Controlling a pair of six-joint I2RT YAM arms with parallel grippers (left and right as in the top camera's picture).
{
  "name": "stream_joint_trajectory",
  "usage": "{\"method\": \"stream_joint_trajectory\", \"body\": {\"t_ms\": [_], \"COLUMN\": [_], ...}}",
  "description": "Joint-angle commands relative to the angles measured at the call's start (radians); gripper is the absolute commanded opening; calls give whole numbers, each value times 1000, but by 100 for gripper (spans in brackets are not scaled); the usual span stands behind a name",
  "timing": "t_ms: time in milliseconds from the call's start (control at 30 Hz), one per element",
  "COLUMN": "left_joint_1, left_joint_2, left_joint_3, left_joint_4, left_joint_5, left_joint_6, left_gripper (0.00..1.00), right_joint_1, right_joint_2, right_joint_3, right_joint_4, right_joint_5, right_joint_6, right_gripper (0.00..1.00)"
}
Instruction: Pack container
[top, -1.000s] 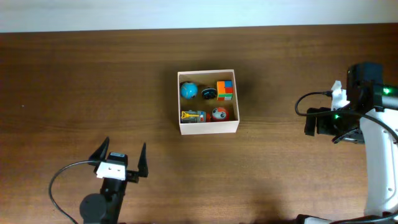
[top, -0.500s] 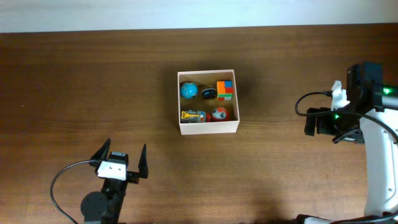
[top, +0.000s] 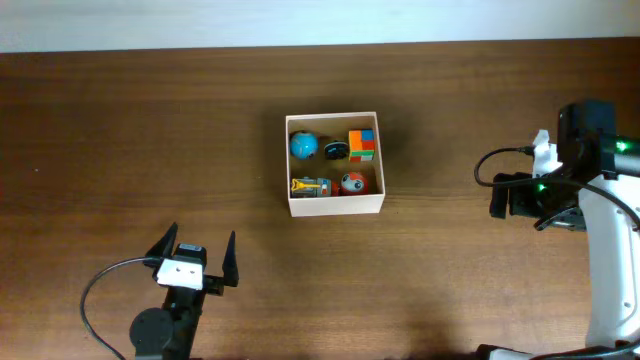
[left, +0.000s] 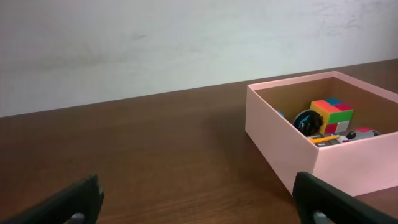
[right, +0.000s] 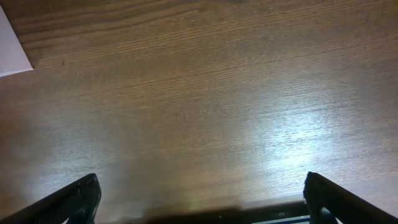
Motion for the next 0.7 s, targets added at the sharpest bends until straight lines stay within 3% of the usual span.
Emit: {"method": "stream_joint_trajectory", "body": {"t_ms": [0,400,667], "left_joint_1": [7,7,7], "left_joint_2": [-10,-10,-10], "left_joint_3": [-7,-7,-7], "left_joint_4": [0,0,0], "left_joint_5": [-7,-7,-8], "left_joint_6": [-13,-13,-13], "left_gripper": [99,99,99], "right_joint_1": [-6,-1,160], "right_joint_2": [-1,-23,-243], "right_joint_3": [0,-1,-169], "right_joint_4": [1,63,594], "right_joint_5": [13,11,-79], "right_joint_6": [-2,-2,-12], "right_gripper": [99,99,99]}}
